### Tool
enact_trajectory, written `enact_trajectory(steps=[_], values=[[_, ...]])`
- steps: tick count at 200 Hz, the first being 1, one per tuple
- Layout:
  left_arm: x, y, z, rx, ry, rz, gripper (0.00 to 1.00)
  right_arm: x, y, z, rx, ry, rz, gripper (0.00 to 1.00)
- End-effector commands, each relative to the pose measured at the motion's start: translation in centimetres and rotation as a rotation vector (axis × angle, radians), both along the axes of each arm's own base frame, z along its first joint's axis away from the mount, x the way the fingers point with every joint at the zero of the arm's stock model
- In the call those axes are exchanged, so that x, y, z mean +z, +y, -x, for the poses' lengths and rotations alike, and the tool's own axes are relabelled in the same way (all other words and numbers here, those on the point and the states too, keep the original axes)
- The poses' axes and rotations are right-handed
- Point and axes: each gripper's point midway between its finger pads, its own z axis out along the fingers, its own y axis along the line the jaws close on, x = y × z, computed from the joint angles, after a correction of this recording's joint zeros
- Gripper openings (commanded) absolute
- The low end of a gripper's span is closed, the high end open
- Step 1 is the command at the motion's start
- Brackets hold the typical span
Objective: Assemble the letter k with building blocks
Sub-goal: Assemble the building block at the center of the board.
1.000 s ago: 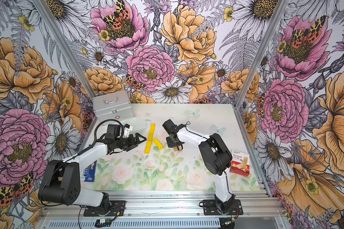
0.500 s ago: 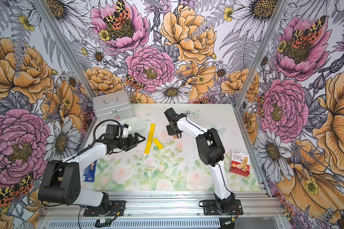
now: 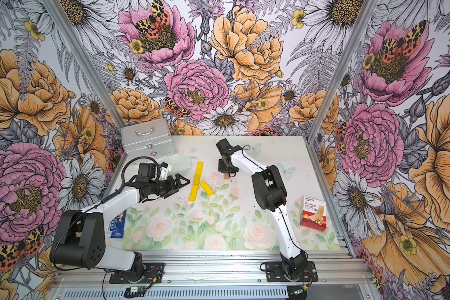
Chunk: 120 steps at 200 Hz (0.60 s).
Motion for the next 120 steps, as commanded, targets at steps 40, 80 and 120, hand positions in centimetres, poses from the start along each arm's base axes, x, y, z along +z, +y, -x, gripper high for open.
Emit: enact_trajectory(steps=[40, 80, 120], values=[[0.8, -0.2, 0.1, -0.007, -0.027, 0.026, 0.99, -1.3, 2.0, -0.1, -0.072, 0.057, -0.092, 0.06], [0.9, -0.3, 0.1, -0.009, -0.029, 0.026, 0.99, -1.3, 2.9, -0.2, -0.113, 0.058, -0.111, 0.07], [1.1, -0.3, 0.1, -0.009, -0.037, 0.027, 0.99, -1.2, 4.5, -0.4, -0.169, 0.065, -0.154, 0.04]])
